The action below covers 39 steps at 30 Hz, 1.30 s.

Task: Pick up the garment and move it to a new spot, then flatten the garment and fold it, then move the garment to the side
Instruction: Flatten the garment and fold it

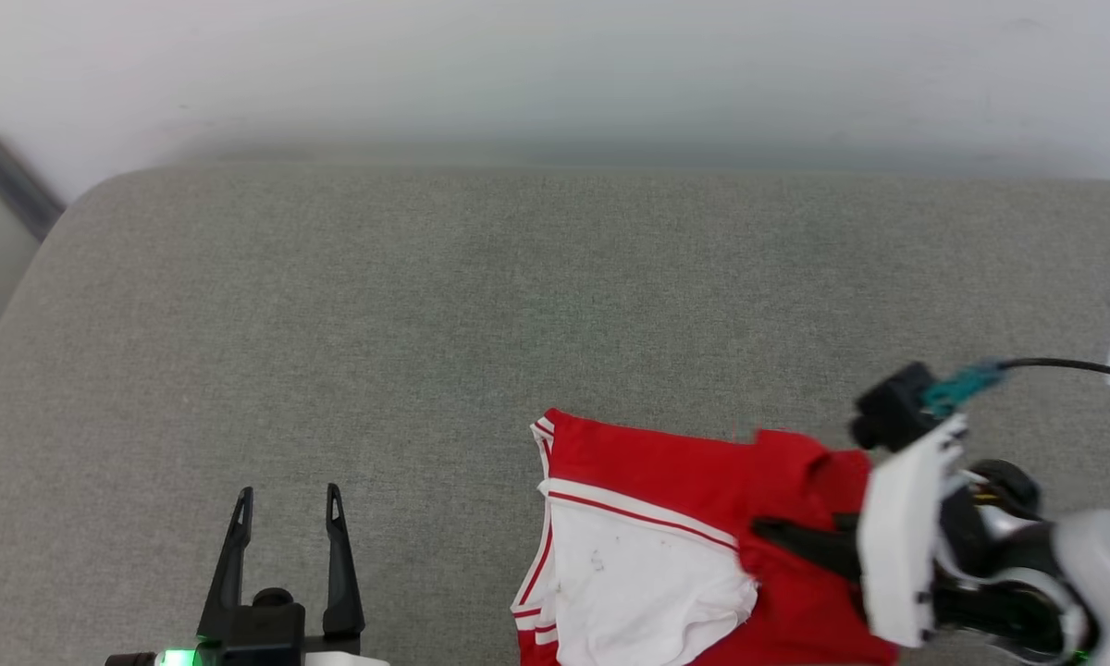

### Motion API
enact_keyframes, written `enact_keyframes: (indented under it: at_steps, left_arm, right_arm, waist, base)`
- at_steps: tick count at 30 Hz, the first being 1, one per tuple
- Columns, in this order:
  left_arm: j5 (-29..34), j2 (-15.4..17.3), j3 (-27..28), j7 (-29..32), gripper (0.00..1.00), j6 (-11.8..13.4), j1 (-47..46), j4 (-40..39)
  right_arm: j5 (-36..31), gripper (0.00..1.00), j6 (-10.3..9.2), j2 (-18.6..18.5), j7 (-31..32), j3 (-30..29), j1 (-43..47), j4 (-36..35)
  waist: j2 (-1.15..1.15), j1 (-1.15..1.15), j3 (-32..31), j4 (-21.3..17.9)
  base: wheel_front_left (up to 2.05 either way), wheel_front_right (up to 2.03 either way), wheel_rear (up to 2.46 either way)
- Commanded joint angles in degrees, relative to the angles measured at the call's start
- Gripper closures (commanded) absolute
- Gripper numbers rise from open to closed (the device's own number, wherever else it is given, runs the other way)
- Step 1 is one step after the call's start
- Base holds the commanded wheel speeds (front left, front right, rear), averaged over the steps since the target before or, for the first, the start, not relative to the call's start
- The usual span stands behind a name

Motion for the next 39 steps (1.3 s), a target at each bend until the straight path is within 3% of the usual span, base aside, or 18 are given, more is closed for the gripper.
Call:
enact_keyframes:
  at_steps: [1,7,14,23,24,25,26,30,33,39]
  left_arm:
    - [0.43,-0.18,0.29,-0.12,0.00,-0.39,-0.77,0.24]
    - [0.58,-0.86,0.31,-0.12,0.00,-1.12,-2.22,0.61]
    - [0.47,-1.82,0.16,-0.12,0.00,-2.09,-3.90,1.13]
    - [0.33,-2.83,1.08,-0.12,0.00,-2.19,-4.02,1.79]
    - [0.18,-2.91,1.41,-0.12,0.00,-2.09,-3.81,1.83]
    - [0.10,-2.97,1.69,-0.12,0.00,-2.04,-3.66,1.89]
    - [0.15,-3.06,1.98,-0.12,0.00,-2.06,-3.59,2.01]
    - [0.49,-2.96,2.45,-0.12,0.00,-2.57,-2.98,2.15]
    - [0.48,-2.83,2.89,-0.12,0.00,-2.71,-2.55,2.21]
    - [0.59,-2.79,3.85,-0.12,0.00,-3.03,-1.83,2.18]
  right_arm:
    - [-1.64,1.00,-0.02,2.30,0.38,3.36,-3.49,0.91]
    - [-6.12,1.00,-0.02,8.21,-0.35,14.68,-13.62,7.15]
    - [-8.79,1.00,-0.02,13.40,-3.89,23.90,-20.94,21.46]
    - [-9.66,0.99,-0.02,14.76,-9.24,31.59,-23.57,32.03]
    - [-9.25,0.64,-0.02,14.87,-10.18,32.00,-23.69,32.58]
    - [-9.16,0.11,-0.02,14.88,-11.31,32.55,-24.11,32.78]
    - [-9.01,0.00,-0.02,14.72,-12.54,33.07,-24.56,32.56]
    - [-7.51,0.00,-0.02,13.21,-19.18,33.62,-25.50,29.75]
    - [-9.20,0.00,-0.03,9.95,-27.27,32.00,-26.87,27.03]
    - [-16.73,0.00,-0.02,6.65,-48.37,20.01,-23.91,26.69]
  waist:
    - [0.00,0.00,0.51,0.16]
    - [0.00,0.00,2.05,0.68]
    - [0.00,0.00,3.69,2.33]
    - [0.00,0.00,4.71,3.04]
    - [0.00,0.00,4.62,2.85]
    - [0.00,0.00,4.46,2.62]
    - [0.00,0.00,4.27,2.42]
    - [0.00,0.00,3.07,1.50]
    - [0.00,0.00,2.24,0.74]
    - [0.00,0.00,0.92,-0.57]
  base:
    - [0.00,0.00,0.00]
    - [0.00,0.00,0.00]
    - [0.00,0.00,0.00]
    - [0.00,0.00,0.00]
    - [0.00,0.00,0.00]
    - [0.00,0.00,0.00]
    - [0.00,0.00,0.00]
    - [0.00,0.00,0.00]
    - [0.00,0.00,0.00]
    - [0.00,0.00,0.00]
